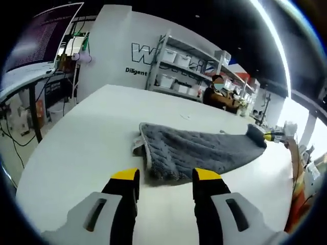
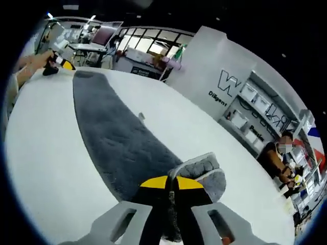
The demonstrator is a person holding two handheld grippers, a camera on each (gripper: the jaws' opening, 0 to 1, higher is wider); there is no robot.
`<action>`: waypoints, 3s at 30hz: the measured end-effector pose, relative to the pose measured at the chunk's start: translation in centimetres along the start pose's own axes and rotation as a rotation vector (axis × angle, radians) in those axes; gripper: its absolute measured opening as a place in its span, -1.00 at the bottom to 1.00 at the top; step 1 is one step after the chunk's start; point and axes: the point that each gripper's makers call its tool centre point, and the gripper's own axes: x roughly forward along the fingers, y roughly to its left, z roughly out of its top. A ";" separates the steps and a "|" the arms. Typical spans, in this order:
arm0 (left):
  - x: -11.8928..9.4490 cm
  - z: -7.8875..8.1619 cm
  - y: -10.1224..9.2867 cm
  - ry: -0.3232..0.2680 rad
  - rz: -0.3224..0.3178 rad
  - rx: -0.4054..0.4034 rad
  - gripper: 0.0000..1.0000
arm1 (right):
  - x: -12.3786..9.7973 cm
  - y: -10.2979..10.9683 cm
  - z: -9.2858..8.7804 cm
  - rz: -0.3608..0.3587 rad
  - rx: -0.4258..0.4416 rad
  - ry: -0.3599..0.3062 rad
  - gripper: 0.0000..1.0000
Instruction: Fold the towel on the table until its edges align and the towel forms a compact rectangular stack.
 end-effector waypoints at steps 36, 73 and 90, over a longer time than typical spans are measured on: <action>-0.8 0.9 -0.6 -0.042 0.000 0.022 -0.21 | 4.5 -0.3 -5.0 0.095 0.184 0.286 -1.00; -1.0 1.4 -2.0 -0.065 -0.023 0.027 -0.21 | 3.9 -2.2 -1.1 0.002 0.144 0.118 -0.89; -1.0 1.5 -2.3 -0.060 -0.023 0.032 -0.21 | 4.1 -1.1 -5.0 0.097 0.269 0.205 -1.00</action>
